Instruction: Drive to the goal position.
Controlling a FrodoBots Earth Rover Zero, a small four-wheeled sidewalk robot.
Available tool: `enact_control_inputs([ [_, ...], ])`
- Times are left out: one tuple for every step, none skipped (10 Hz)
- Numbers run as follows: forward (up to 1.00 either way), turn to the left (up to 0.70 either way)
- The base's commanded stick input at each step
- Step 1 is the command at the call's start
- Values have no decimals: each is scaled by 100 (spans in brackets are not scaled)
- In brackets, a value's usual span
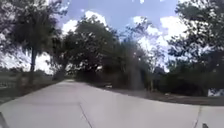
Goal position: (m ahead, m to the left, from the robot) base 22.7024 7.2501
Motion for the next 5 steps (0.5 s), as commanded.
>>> enact_control_inputs([
  [85,34],
  [85,34],
  [85,34],
  [85,34],
  [85,34],
])
